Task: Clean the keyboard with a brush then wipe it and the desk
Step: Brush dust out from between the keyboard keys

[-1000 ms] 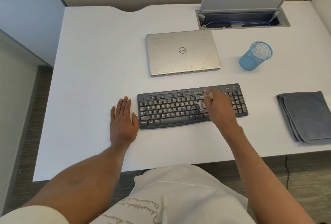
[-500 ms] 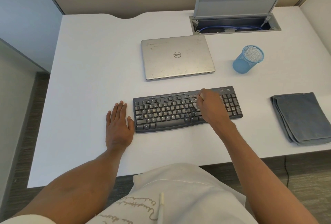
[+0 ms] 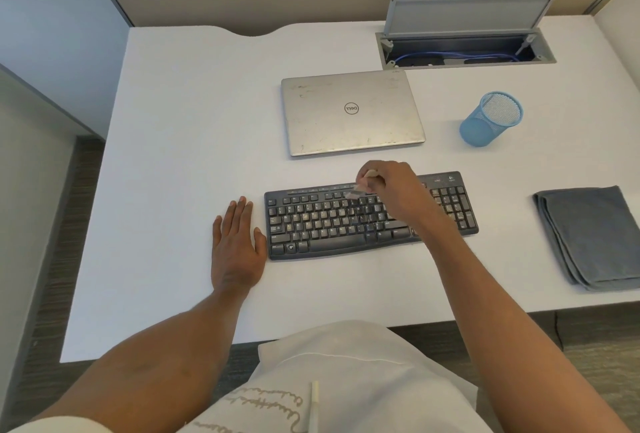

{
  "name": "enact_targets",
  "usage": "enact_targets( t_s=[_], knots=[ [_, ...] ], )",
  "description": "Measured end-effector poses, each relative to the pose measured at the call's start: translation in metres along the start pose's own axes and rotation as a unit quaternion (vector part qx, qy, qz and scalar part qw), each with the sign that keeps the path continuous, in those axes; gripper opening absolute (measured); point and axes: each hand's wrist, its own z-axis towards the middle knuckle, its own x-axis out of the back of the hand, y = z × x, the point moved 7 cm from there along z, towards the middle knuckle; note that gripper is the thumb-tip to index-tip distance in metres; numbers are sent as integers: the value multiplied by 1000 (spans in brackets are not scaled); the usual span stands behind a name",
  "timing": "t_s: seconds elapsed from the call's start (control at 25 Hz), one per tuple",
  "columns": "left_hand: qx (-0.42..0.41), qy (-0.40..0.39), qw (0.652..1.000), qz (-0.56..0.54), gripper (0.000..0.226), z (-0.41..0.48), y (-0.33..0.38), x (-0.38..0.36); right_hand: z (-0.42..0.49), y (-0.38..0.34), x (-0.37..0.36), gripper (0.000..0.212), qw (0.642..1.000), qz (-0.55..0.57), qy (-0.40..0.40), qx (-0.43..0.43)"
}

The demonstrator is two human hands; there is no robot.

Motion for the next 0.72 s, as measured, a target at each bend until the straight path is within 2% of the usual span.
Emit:
enact_targets(
  t_s=[0.32, 0.48, 0.64, 0.72],
  knots=[
    [0, 4, 1000, 1, 64, 0, 0, -1, -5, 24, 41, 24, 986, -137, 38, -90],
    [-1, 3, 1000, 2, 65, 1, 0, -1, 2, -10, 35, 21, 996, 4, 83, -16],
    [-2, 0, 1000, 0, 65, 0, 0, -1, 14, 1, 12, 28, 999, -33, 11, -26],
    [-2, -2, 1000, 0, 65, 0, 0, -1, 13, 14, 20, 29, 998, -49, 16, -47]
  ],
)
